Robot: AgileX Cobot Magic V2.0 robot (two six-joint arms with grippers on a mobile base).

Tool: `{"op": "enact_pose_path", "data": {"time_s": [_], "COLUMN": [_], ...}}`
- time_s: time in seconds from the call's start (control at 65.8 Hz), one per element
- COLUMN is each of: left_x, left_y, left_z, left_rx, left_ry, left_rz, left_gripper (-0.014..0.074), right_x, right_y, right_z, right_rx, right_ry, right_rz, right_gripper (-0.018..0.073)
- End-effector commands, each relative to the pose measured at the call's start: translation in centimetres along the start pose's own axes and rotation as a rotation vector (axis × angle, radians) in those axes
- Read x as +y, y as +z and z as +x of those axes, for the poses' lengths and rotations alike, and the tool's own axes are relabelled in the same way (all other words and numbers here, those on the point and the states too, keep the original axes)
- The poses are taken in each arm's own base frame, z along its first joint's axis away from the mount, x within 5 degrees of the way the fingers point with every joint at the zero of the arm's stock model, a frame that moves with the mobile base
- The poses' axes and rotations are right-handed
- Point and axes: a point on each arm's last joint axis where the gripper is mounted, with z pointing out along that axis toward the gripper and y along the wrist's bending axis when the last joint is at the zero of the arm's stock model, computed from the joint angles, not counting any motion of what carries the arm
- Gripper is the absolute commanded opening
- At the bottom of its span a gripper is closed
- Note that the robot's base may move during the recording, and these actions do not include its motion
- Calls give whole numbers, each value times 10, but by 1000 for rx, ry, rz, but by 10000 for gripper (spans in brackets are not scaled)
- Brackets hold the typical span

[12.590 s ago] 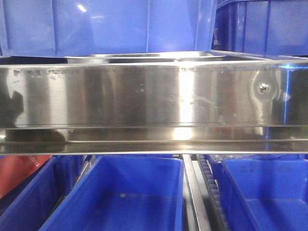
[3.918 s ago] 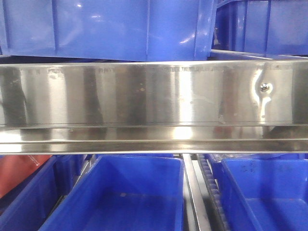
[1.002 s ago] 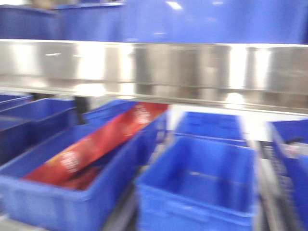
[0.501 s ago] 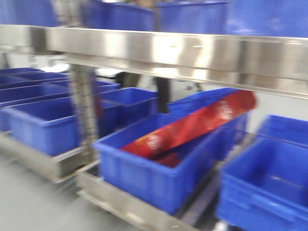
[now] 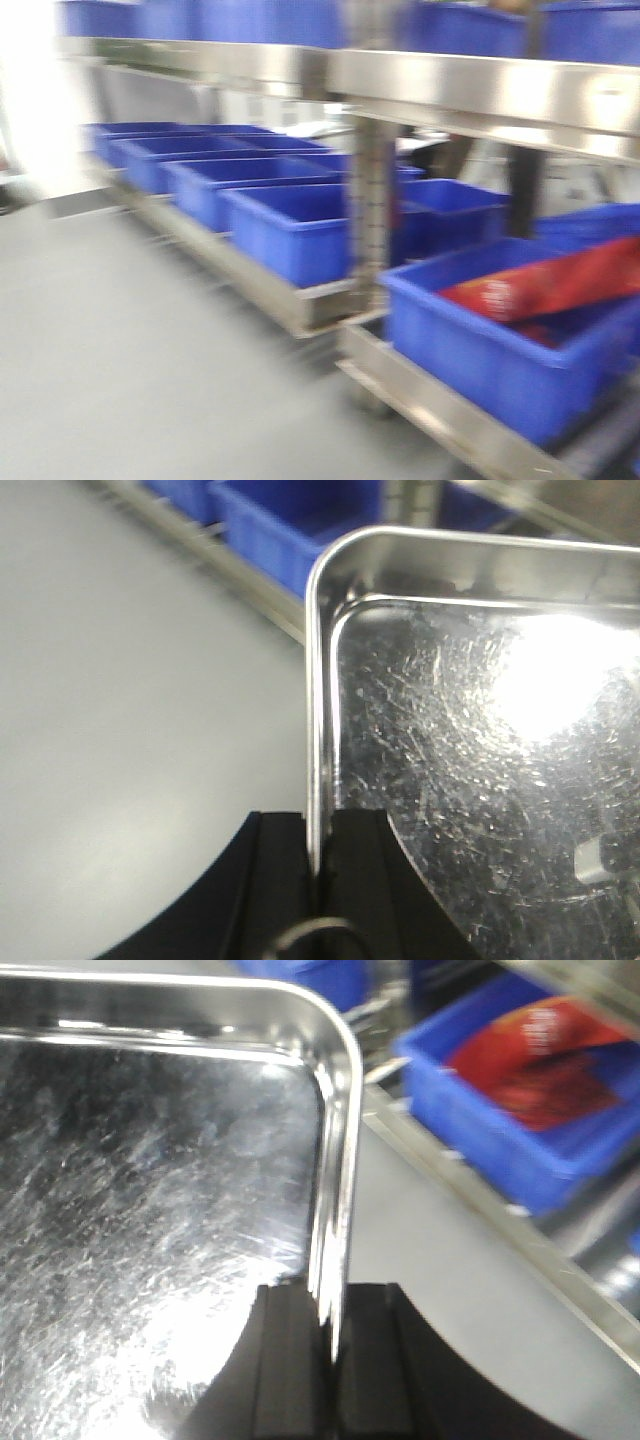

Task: Stack silver trays without gaps
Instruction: 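Hold the tray in both grippers while the base turns away from the rack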

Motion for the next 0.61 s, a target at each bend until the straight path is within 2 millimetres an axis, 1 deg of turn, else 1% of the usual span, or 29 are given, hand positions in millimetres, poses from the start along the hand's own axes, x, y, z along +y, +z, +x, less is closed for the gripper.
{"op": "enact_pose_path", "data": {"time_s": [0.0, 0.592], "left_x": [1, 1], "left_y": [-3, -3], "left_z": [-4, -4], "left_rx": [-42, -42], "left_ry": [14, 14], "left_rz": [6, 6], "left_gripper": [-6, -6], "right_x": [0, 0], "right_y": [-2, -2], "right_z": [-3, -3], "right_rx": [-28, -28], "right_ry": [-16, -16], "right_rz": [-11, -11], "right_gripper": [-22, -22]}}
